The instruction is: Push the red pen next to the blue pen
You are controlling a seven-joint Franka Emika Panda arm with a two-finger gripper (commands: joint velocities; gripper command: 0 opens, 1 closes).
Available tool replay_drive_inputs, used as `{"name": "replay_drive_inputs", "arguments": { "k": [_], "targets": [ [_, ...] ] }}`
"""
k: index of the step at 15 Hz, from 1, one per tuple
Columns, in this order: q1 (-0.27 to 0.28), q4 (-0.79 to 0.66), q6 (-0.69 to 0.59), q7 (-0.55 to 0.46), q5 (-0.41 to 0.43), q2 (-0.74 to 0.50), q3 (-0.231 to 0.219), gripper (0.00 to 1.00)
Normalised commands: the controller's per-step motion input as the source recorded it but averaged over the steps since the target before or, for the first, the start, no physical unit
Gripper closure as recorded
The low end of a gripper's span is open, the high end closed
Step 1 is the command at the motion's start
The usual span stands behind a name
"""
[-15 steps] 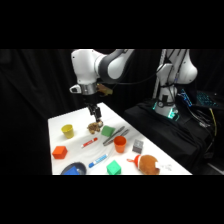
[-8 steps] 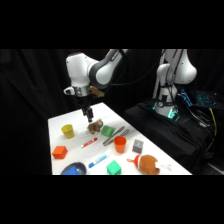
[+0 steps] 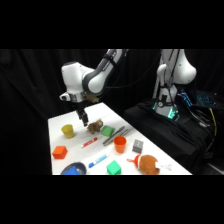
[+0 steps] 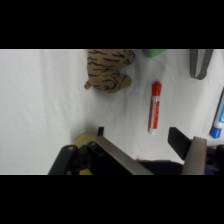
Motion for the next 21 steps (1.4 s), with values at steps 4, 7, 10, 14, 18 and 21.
{"name": "replay_drive_inputs", "arguments": {
  "k": [4, 7, 10, 14, 18, 21],
  "targets": [
    [-0.175, 0.35, 0.10, -0.23, 0.085, 0.40, 0.119, 0.00],
    [-0.131, 0.33, 0.05, -0.19, 0.051, 0.25, 0.110, 0.00],
    [-0.112, 0.26, 0.08, -0.18, 0.045, 0.18, 0.106, 0.00],
    [-0.084, 0.19, 0.10, -0.16, 0.032, 0.17, 0.099, 0.00],
    [-0.068, 0.11, 0.11, -0.15, 0.034, 0.13, 0.103, 0.00],
    [-0.063, 0.08, 0.10, -0.16, 0.031, 0.09, 0.096, 0.00]
  ]
}}
